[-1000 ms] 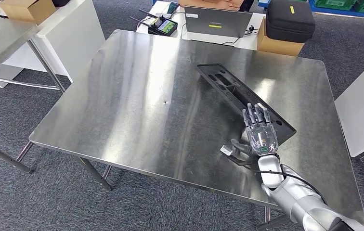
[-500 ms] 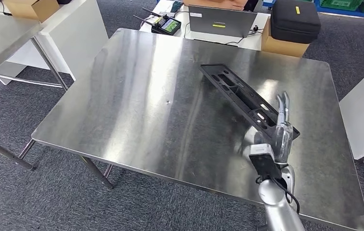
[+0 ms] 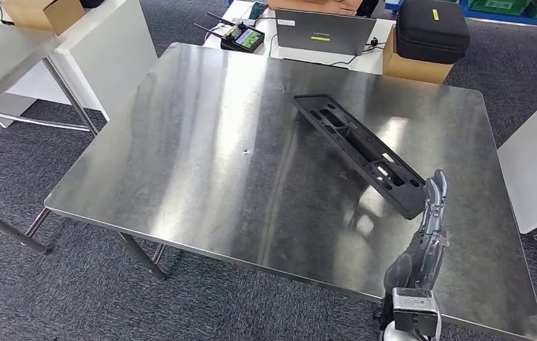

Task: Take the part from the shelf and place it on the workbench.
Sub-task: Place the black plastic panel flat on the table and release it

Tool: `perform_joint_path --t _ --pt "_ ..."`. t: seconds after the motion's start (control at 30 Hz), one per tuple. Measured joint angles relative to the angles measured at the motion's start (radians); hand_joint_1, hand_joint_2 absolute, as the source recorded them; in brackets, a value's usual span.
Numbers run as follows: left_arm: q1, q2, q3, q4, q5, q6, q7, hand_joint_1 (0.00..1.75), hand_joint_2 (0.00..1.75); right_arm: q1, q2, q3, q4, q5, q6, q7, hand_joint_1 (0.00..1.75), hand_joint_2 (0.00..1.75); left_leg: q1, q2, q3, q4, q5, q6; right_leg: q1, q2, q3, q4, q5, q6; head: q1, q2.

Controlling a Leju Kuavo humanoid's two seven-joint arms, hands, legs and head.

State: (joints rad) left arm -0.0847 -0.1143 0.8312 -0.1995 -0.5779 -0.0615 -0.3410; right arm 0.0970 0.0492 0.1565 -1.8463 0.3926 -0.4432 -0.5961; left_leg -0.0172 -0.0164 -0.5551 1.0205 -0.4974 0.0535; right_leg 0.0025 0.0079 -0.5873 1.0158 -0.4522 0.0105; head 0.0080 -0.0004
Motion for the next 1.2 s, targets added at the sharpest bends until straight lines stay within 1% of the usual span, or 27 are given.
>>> perform_joint_path --t 0.13,0.27,0.37,0.43,0.47,0.5,0.57,0.6,0.63,0.67,0.7,0.73,0.77,0.8,0.83,0.87,0.9,0.97,1.03,1.07,1.13,1.17,1.2 --pt "0.0 0.0 0.018 0.0 0.03 -0.002 0.04 0.0 0.0 0.015 0.009 0.018 -0.016 0.022 0.014 -0.012 0.0 0.0 0.0 0.001 0.0 0.0 0.0 0.0 0.0 0.0 0.0 0.0 0.0 0.0 0.0 0.0" --pt "0.0 -0.002 0.056 0.0 0.071 -0.015 0.067 0.0 0.0 -0.004 0.025 0.06 0.0 0.102 0.036 0.007 0.0 0.0 -0.001 0.001 -0.001 0.001 -0.001 0.001 -0.001 0.001 0.001 -0.001 0.001 0.001 0.0 0.0" --pt "0.0 -0.003 0.083 -0.004 0.087 -0.018 0.073 0.0 0.0 -0.036 0.039 0.094 0.031 0.12 0.049 0.012 0.0 0.0 -0.005 0.001 -0.001 0.003 -0.002 0.01 -0.005 0.001 0.002 -0.004 0.003 0.004 0.0 0.0" --pt "0.0 -0.007 0.096 -0.006 0.092 -0.012 0.08 0.0 0.0 -0.053 0.047 0.114 0.047 0.12 0.057 0.013 0.0 0.0 0.002 0.003 0.008 -0.011 0.009 0.018 -0.003 0.0 -0.003 0.005 -0.002 0.007 0.0 0.0" --pt "0.0 -0.01 0.102 -0.006 0.095 -0.008 0.083 0.0 0.0 -0.062 0.049 0.123 0.053 0.12 0.06 0.013 0.0 0.0 0.006 0.005 0.013 -0.019 0.016 0.022 -0.002 0.0 -0.013 0.025 -0.014 0.008 0.0 0.0" --pt "0.0 -0.013 0.107 -0.006 0.098 -0.005 0.087 0.0 0.0 -0.07 0.05 0.13 0.061 0.12 0.063 0.014 0.0 0.0 0.01 0.007 0.017 -0.026 0.022 0.024 -0.002 -0.001 -0.031 0.065 -0.035 0.007 0.001 0.0" --pt "0.0 -0.016 0.118 -0.006 0.103 -0.001 0.091 0.0 0.0 -0.081 0.05 0.143 0.077 0.12 0.066 0.015 0.0 0.0 0.011 0.011 0.017 -0.027 0.025 0.027 -0.009 -0.002 -0.086 0.184 -0.085 0.007 0.002 0.0" --pt "0.0 -0.018 0.124 -0.006 0.106 0.001 0.093 0.0 0.0 -0.083 0.05 0.149 0.085 0.12 0.066 0.015 0.0 0.0 0.011 0.012 0.016 -0.027 0.025 0.026 -0.013 -0.002 -0.108 0.235 -0.101 0.011 0.002 0.0" --pt "0.0 -0.019 0.128 -0.006 0.107 0.002 0.095 0.0 0.0 -0.084 0.05 0.153 0.091 0.12 0.066 0.016 0.0 0.0 0.012 0.013 0.016 -0.026 0.025 0.025 -0.018 -0.002 -0.117 0.257 -0.103 0.018 0.002 0.0" --pt "0.0 -0.021 0.132 -0.006 0.108 0.004 0.096 0.0 0.0 -0.085 0.049 0.157 0.096 0.12 0.066 0.016 0.0 0.0 0.014 0.012 0.015 -0.026 0.025 0.022 -0.023 -0.003 -0.107 0.24 -0.09 0.029 0.002 0.0" --pt "0.0 -0.022 0.136 -0.006 0.11 0.005 0.097 0.0 0.0 -0.087 0.049 0.161 0.101 0.121 0.066 0.016 0.0 0.0 0.017 0.012 0.016 -0.024 0.024 0.018 -0.03 -0.004 -0.079 0.189 -0.067 0.04 0.002 0.0" --pt "0.0 -0.023 0.139 -0.006 0.112 0.007 0.098 0.0 0.0 -0.09 0.049 0.165 0.104 0.12 0.066 0.016 0.0 0.0 0.019 0.012 0.015 -0.021 0.022 0.012 -0.036 -0.006 -0.047 0.122 -0.044 0.051 0.003 0.0" --pt "0.0 -0.024 0.143 -0.006 0.116 0.008 0.099 0.0 0.0 -0.095 0.049 0.168 0.108 0.12 0.066 0.016 0.0 0.0 0.019 0.011 0.012 -0.014 0.018 0.004 -0.038 -0.005 -0.017 0.065 -0.027 0.055 0.003 0.0" --pt "0.0 -0.025 0.147 -0.007 0.119 0.009 0.1 0.0 0.0 -0.099 0.05 0.172 0.112 0.119 0.066 0.016 0.0 0.0 0.019 0.011 0.007 -0.009 0.016 -0.004 -0.039 -0.003 0.001 0.028 -0.017 0.053 0.003 0.0" --pt "0.0 -0.026 0.149 -0.007 0.121 0.01 0.1 0.0 0.0 -0.103 0.05 0.174 0.115 0.119 0.066 0.016 0.0 0.0 0.019 0.011 0.003 -0.004 0.016 -0.012 -0.037 -0.001 0.007 0.013 -0.014 0.047 0.002 0.0" --pt "0.0 -0.027 0.151 -0.007 0.122 0.01 0.101 0.0 0.0 -0.106 0.05 0.175 0.119 0.118 0.066 0.016 0.0 0.0 0.021 0.011 -0.001 -0.002 0.017 -0.02 -0.032 0.002 0.007 0.013 -0.012 0.039 0.0 0.0" --pt "0.0 -0.028 0.152 -0.007 0.122 0.01 0.101 0.0 0.0 -0.108 0.05 0.176 0.121 0.117 0.066 0.016 0.0 0.0 0.023 0.011 -0.002 -0.003 0.019 -0.024 -0.03 0.003 0.004 0.015 -0.011 0.034 -0.002 0.0" --pt "0.0 -0.029 0.152 -0.007 0.122 0.01 0.101 0.0 0.0 -0.11 0.05 0.176 0.123 0.117 0.066 0.016 0.0 0.0 0.026 0.011 -0.003 -0.004 0.022 -0.028 -0.027 0.003 0.003 0.015 -0.009 0.031 -0.002 0.0" --pt "0.0 -0.029 0.152 -0.007 0.122 0.01 0.101 0.0 0.0 -0.11 0.05 0.176 0.123 0.117 0.066 0.016 0.0 0.0 0.026 0.011 -0.003 -0.004 0.022 -0.029 -0.027 0.003 0.003 0.015 -0.009 0.03 -0.002 0.0" --pt "0.0 -0.029 0.153 -0.007 0.122 0.011 0.101 0.0 0.0 -0.111 0.05 0.177 0.124 0.117 0.066 0.016 0.0 0.0 0.029 0.01 -0.004 -0.001 0.019 -0.031 -0.029 0.003 0.002 0.013 -0.006 0.026 -0.002 0.0" --pt "0.0 -0.031 0.157 -0.007 0.123 0.012 0.102 0.0 0.0 -0.118 0.05 0.183 0.13 0.115 0.066 0.016 0.0 0.0 0.034 0.011 -0.045 0.114 -0.061 -0.04 -0.027 -0.001 -0.015 0.009 0.012 0.002 -0.006 0.0" --pt "0.0 -0.033 0.161 -0.007 0.125 0.012 0.102 0.0 0.0 -0.122 0.05 0.186 0.135 0.11 0.066 0.016 0.0 0.0 0.037 0.012 -0.053 0.16 -0.095 -0.044 -0.024 -0.004 -0.029 0.008 0.024 -0.009 -0.008 0.0" --pt "0.0 -0.034 0.165 -0.007 0.128 0.013 0.103 0.0 0.0 -0.125 0.05 0.189 0.14 0.104 0.064 0.016 0.0 0.0 0.038 0.013 -0.045 0.18 -0.117 -0.044 -0.018 -0.006 -0.044 0.008 0.037 -0.016 -0.01 0.0"
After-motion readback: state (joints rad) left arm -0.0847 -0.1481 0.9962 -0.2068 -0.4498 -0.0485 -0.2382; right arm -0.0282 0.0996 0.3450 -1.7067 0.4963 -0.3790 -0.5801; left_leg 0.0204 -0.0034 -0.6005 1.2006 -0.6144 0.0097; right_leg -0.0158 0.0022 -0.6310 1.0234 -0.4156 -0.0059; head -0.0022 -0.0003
